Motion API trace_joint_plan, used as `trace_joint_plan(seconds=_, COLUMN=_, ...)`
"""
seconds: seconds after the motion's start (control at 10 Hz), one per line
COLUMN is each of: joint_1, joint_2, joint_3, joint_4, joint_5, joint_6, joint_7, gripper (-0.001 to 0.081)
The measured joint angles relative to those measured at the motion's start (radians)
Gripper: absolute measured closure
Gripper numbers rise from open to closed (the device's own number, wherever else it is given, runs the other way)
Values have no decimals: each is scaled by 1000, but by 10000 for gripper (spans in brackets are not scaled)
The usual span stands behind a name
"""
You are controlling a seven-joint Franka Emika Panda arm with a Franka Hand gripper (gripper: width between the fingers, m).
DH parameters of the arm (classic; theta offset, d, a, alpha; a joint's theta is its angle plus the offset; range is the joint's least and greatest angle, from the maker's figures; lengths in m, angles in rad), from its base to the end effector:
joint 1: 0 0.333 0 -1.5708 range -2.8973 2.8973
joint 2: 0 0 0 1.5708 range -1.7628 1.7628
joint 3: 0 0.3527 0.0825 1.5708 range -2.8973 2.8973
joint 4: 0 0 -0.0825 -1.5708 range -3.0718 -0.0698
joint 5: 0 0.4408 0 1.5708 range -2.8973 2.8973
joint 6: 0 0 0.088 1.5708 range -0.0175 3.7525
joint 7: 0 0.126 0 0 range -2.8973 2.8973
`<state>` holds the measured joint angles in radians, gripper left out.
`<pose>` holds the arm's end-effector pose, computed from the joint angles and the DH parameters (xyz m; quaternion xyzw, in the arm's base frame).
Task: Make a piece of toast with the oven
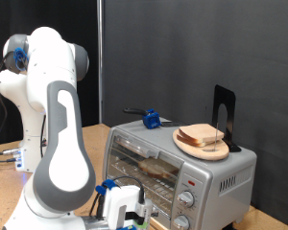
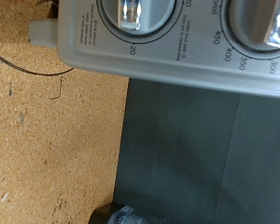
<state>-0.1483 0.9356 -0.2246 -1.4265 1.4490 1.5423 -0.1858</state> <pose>0.7482 -0.1195 0.1385 -0.7274 0.3041 0.1355 0.6000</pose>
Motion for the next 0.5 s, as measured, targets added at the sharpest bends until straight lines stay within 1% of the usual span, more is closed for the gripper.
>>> trace_joint_plan(seconds=0.3, joint_1=8, joint_2=31, joint_3=32, joint_4=24, joint_5=1, joint_6=3, joint_7=-30, gripper=-3)
trace_joint_plan(seconds=0.5, joint_1=27, joint_2=37, joint_3=48, joint_4=25, joint_5=1, joint_6=23, joint_7=-35, gripper=-3)
